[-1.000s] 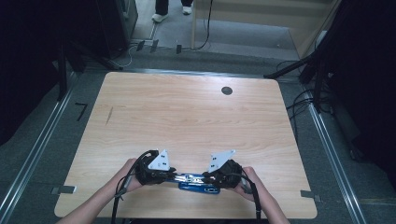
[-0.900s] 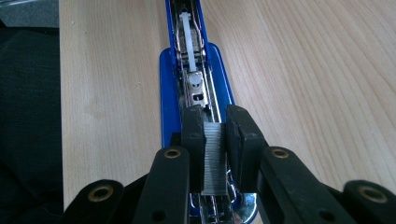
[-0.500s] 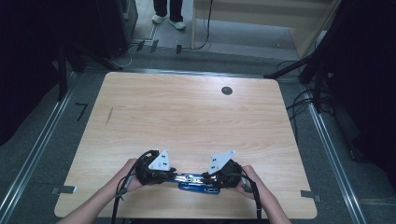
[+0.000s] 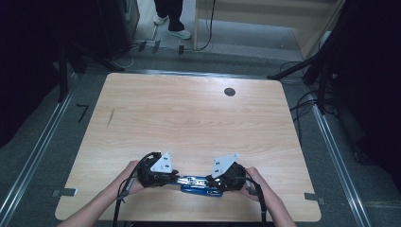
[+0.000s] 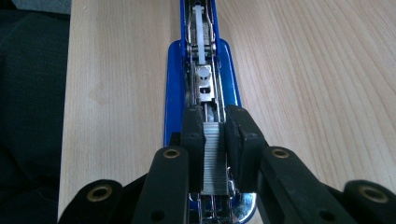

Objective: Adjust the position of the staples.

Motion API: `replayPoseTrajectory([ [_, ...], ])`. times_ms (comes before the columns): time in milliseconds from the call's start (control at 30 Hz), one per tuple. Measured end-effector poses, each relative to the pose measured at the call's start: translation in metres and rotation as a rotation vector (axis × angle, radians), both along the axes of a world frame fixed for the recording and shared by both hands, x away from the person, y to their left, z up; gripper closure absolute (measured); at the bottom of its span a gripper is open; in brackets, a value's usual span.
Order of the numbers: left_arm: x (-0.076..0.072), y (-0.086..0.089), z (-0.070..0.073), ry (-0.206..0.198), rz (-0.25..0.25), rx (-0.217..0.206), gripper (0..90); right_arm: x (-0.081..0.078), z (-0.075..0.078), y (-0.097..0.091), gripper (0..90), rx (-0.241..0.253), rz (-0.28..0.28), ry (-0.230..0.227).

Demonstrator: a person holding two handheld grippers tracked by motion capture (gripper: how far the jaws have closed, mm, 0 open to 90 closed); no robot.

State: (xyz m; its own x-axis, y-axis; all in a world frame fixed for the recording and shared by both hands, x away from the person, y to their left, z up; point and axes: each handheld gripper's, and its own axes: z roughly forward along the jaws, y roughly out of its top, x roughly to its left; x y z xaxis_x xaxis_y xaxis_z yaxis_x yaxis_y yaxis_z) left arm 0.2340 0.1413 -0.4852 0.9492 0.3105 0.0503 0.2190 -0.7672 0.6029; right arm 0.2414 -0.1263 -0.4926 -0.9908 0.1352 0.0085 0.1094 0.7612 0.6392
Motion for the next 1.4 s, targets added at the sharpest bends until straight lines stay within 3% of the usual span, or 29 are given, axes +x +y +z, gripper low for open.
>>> replayPoseTrajectory([
  [167, -0.0002, -0.0001, -0.0001, 0.003, 0.002, -0.002, 82.3, 0.0005, 0.0002, -0.0025, 79.2, 0.019, 0.008, 0.002],
  [733, -0.0002, -0.0002, 0.0, 0.003, 0.004, -0.001, 82.2, 0.0007, -0.0007, -0.0064, 78.4, 0.009, 0.043, 0.004],
  [967, -0.0002, -0.0002, 0.0001, 0.002, 0.004, 0.0, 82.3, 0.0015, -0.0026, -0.0043, 73.6, -0.005, 0.043, 0.01],
  [1200, -0.0001, -0.0001, 0.0, 0.003, 0.003, -0.001, 82.2, 0.0043, 0.0019, -0.0059, 69.1, 0.025, -0.029, 0.032],
  [1233, 0.0001, -0.0001, 0.0, 0.001, 0.002, 0.0, 82.3, 0.0053, 0.0031, -0.0043, 66.0, 0.011, -0.067, 0.041],
  [1400, 0.0002, 0.0001, -0.0002, 0.001, 0.001, -0.003, 82.2, 0.0036, 0.0051, 0.0005, 58.6, -0.018, -0.143, 0.051],
])
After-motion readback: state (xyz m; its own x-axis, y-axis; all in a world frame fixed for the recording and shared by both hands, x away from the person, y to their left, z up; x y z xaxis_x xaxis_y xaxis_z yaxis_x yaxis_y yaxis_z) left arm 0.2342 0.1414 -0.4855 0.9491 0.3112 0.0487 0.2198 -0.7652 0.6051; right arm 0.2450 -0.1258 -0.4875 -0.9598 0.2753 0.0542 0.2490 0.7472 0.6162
